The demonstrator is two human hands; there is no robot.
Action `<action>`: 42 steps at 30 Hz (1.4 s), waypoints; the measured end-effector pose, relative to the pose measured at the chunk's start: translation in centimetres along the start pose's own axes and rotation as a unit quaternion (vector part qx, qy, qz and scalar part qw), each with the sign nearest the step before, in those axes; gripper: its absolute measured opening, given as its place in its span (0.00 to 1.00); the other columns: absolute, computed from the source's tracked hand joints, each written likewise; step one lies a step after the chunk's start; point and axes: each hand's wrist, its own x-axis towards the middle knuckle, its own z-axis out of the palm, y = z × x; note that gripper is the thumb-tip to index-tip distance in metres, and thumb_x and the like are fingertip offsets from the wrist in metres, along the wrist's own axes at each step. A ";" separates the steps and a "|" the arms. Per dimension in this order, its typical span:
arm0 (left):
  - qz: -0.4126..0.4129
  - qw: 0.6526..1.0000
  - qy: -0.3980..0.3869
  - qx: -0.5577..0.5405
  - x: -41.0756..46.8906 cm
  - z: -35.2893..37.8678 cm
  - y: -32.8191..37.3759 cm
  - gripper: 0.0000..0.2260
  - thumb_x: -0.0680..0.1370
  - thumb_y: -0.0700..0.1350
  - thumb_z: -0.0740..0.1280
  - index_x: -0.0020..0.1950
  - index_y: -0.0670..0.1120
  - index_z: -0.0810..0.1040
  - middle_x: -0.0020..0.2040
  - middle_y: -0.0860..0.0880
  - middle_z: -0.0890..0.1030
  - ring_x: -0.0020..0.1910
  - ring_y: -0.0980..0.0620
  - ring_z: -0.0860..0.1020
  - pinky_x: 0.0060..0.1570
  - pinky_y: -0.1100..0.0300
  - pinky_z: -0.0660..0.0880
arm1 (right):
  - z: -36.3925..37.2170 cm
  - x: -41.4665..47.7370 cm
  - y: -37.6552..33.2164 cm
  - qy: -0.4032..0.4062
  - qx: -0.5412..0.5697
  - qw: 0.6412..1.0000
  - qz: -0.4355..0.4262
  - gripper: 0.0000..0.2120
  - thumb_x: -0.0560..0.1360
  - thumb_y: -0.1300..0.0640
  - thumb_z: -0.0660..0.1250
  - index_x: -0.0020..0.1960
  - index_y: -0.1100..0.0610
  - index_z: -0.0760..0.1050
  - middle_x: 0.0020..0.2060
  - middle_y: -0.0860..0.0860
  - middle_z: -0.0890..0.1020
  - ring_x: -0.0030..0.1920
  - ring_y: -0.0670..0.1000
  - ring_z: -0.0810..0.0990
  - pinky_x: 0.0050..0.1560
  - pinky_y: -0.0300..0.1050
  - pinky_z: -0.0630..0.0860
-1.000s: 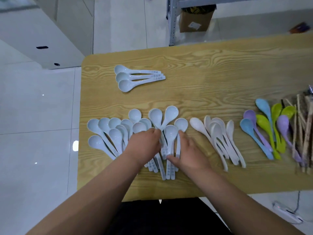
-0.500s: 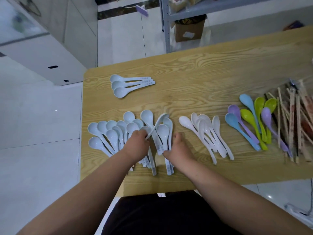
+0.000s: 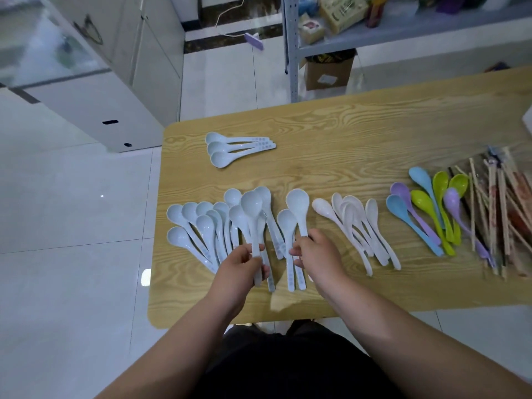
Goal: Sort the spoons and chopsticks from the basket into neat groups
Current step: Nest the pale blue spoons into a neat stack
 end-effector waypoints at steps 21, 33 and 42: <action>0.266 0.888 -0.152 0.342 -4.1 -12.9 -1.7 0.16 0.66 0.56 0.78 0.41 0.53 0.73 0.36 0.58 0.73 0.32 0.62 0.69 0.34 0.69 0.67 | 11.7 -11.7 2.0 -0.083 -0.034 0.995 -0.049 0.12 0.82 0.55 0.62 0.51 0.54 0.84 0.39 0.51 0.87 0.39 0.51 0.86 0.42 0.47 0.83; 0.241 0.855 -0.145 0.437 2.1 -10.2 -1.4 0.10 0.69 0.44 0.74 0.39 0.42 0.74 0.37 0.44 0.76 0.33 0.52 0.72 0.34 0.51 0.73 | 12.3 -4.4 1.4 -0.039 -0.119 0.992 0.011 0.08 0.81 0.56 0.61 0.47 0.53 0.78 0.42 0.53 0.82 0.45 0.55 0.82 0.50 0.54 0.81; 0.040 0.997 -0.040 0.048 5.1 -11.9 -2.4 0.21 0.77 0.29 0.56 0.60 0.49 0.78 0.44 0.42 0.85 0.41 0.46 0.85 0.41 0.57 0.81 | 5.0 0.7 1.8 0.065 -0.312 0.946 -0.061 0.09 0.80 0.56 0.58 0.42 0.55 0.72 0.38 0.52 0.77 0.37 0.53 0.78 0.32 0.44 0.71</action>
